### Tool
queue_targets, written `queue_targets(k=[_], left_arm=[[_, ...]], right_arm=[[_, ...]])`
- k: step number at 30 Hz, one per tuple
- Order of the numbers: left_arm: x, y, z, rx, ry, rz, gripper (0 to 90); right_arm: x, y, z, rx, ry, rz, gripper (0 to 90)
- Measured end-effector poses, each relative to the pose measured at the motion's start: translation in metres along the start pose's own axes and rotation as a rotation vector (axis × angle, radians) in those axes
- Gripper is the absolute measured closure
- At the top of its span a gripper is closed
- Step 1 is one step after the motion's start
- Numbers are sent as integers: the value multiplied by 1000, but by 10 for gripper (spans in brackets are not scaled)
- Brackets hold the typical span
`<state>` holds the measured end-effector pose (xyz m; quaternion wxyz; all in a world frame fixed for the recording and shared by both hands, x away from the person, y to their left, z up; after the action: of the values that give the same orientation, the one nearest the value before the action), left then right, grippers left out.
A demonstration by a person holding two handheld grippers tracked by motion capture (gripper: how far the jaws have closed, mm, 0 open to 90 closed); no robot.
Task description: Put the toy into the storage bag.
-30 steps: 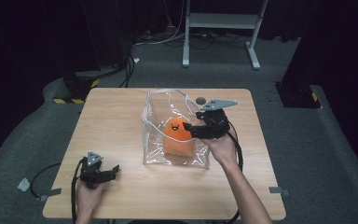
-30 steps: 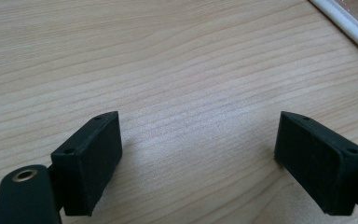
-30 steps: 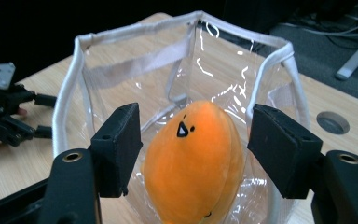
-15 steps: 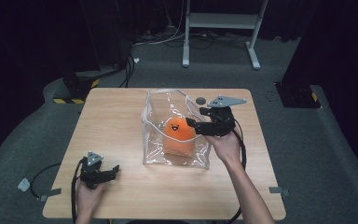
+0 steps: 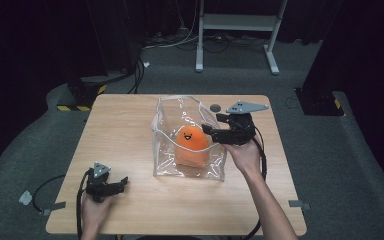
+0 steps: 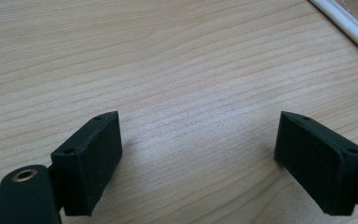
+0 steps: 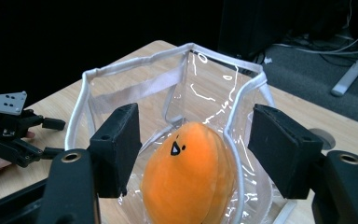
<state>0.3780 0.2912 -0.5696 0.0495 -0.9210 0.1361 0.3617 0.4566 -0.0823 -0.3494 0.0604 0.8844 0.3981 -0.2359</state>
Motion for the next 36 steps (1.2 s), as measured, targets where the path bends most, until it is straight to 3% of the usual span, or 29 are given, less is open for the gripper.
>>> queue_targets(k=[10,27,36], left_arm=[[0,0,0,0,0,0,150],[0,0,0,-2,1,1,149],[0,0,0,-2,1,0,149]], right_arm=[[-9,1,-7,-16,18,11,337],[-29,5,-6,-8,61,31,348],[-37,5,-4,-27,72,43,356]])
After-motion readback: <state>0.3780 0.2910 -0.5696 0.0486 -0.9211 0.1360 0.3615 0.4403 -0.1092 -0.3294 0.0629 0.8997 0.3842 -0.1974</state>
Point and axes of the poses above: each handheld gripper's, and its own axes: x roughly forward along the jaws, z roughly out of its underside, y roughly to its right, the point moved 6 cm from there along x, roughly forward along the jaws
